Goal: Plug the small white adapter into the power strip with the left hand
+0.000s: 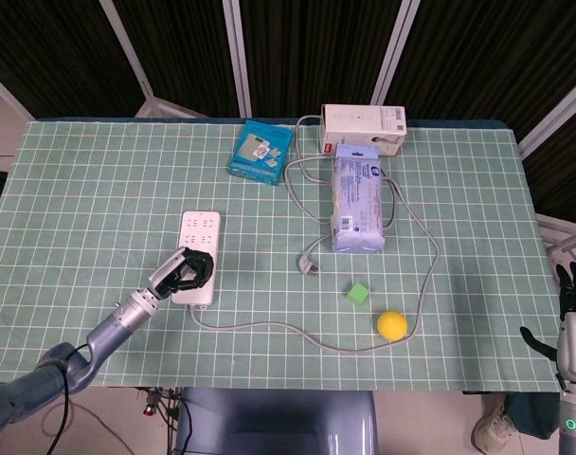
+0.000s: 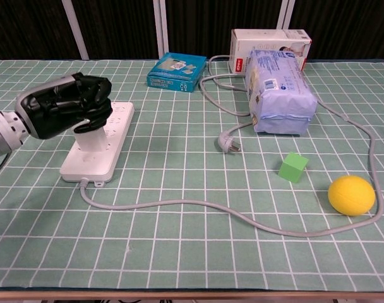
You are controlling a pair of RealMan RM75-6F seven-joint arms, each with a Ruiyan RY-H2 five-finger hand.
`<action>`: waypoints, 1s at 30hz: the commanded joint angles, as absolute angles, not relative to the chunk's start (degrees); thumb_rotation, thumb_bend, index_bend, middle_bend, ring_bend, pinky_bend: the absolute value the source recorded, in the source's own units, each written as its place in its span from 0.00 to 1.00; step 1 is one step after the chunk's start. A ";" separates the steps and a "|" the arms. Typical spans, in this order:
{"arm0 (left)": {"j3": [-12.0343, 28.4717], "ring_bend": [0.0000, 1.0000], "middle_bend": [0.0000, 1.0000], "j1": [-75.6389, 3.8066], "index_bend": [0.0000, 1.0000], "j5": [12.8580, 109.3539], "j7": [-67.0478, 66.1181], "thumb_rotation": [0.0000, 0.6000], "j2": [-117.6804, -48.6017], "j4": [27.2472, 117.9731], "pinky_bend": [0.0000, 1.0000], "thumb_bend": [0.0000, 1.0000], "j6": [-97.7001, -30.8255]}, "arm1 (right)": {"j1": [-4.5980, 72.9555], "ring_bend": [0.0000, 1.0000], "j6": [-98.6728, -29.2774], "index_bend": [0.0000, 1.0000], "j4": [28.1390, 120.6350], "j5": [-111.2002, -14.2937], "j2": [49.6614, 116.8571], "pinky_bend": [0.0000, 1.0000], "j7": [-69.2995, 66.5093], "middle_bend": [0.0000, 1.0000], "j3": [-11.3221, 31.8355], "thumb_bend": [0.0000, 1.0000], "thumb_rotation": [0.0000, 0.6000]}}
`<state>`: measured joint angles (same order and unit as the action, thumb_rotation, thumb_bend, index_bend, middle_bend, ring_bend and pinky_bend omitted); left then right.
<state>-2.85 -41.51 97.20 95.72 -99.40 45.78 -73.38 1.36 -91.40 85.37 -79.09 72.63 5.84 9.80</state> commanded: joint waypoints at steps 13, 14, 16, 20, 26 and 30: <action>4.04 0.66 0.81 -38.48 0.76 91.02 47.25 1.00 -80.17 71.04 0.84 0.84 -78.13 | 1.23 0.01 -91.68 0.00 85.86 -79.28 72.50 0.04 5.84 0.00 9.82 0.16 1.00; 3.84 0.63 0.78 -37.65 0.72 89.96 40.22 1.00 -79.07 72.69 0.81 0.78 -77.60 | 1.22 0.01 -91.65 0.00 85.88 -79.31 72.49 0.04 5.92 0.00 9.77 0.16 1.00; 3.66 0.54 0.67 -35.63 0.62 87.33 25.82 1.00 -76.93 77.07 0.71 0.60 -77.50 | 1.23 0.01 -91.54 0.00 85.99 -79.42 72.42 0.04 5.99 0.00 9.64 0.16 1.00; 4.53 0.24 0.37 -27.75 0.50 79.62 -5.49 1.00 -74.45 88.10 0.37 0.39 -86.84 | 1.25 0.01 -91.31 0.00 86.23 -79.67 72.25 0.04 5.99 0.00 9.39 0.16 1.00; 1.75 0.03 0.16 -18.08 0.37 74.60 -24.21 1.00 -73.13 96.89 0.11 0.29 -97.75 | 1.32 0.01 -90.61 0.00 86.85 -80.17 71.76 0.02 5.66 0.00 8.80 0.16 1.00; -0.29 0.01 0.13 -14.49 0.34 70.90 -23.12 1.00 -70.42 98.23 0.08 0.29 -96.33 | 1.45 0.01 -90.01 0.00 87.11 -81.17 70.92 0.01 5.86 0.00 8.02 0.16 1.00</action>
<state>2.16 -23.44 78.78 -17.24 -75.42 89.99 -91.28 1.40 -90.16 87.03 -80.91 71.13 5.84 8.23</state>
